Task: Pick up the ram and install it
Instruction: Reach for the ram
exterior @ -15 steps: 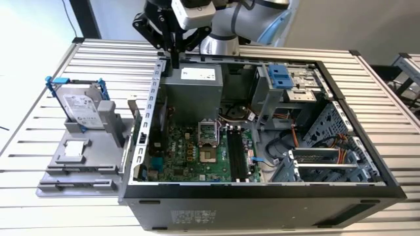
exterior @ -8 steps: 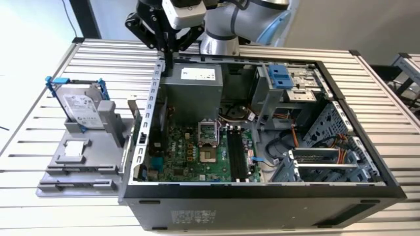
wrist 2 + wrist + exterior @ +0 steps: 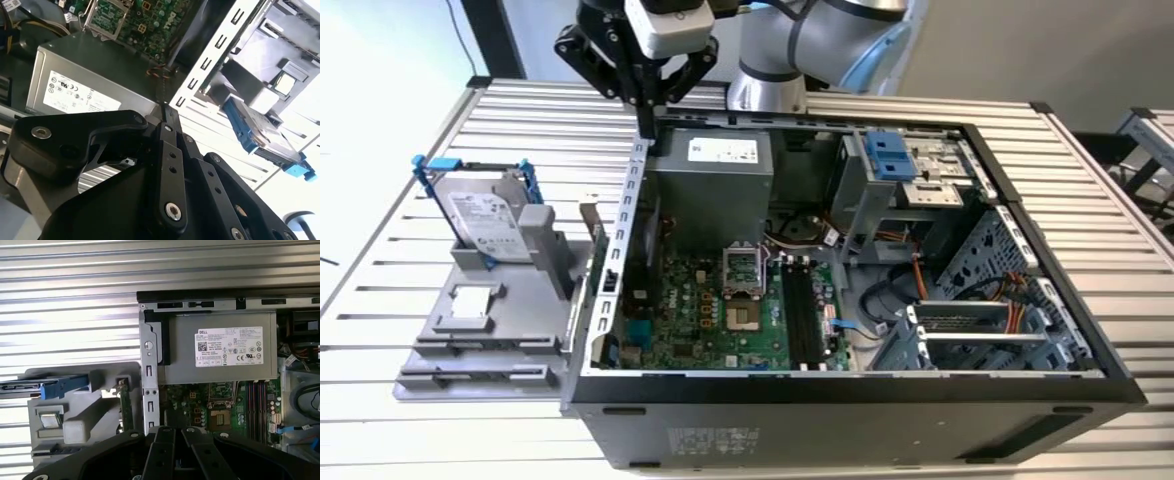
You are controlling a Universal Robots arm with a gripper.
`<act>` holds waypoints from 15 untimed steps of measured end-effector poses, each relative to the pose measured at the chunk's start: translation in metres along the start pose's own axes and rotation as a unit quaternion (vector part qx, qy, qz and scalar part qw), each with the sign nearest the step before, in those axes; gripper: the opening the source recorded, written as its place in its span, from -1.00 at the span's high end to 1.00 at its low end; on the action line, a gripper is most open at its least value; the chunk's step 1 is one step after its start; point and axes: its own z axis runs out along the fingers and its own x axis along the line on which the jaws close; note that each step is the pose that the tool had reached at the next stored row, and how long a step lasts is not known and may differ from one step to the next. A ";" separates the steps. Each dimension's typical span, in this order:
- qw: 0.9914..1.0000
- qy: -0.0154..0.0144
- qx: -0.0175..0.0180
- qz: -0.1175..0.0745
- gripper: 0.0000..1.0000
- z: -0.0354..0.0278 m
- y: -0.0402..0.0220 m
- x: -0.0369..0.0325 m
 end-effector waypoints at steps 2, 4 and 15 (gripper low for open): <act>1.000 0.000 0.000 0.000 1.00 -0.0001 -0.0003 0.0044; 1.000 0.000 0.000 0.000 1.00 -0.0002 -0.0007 0.0097; 1.000 0.000 0.000 -0.004 1.00 -0.0008 -0.0029 0.0404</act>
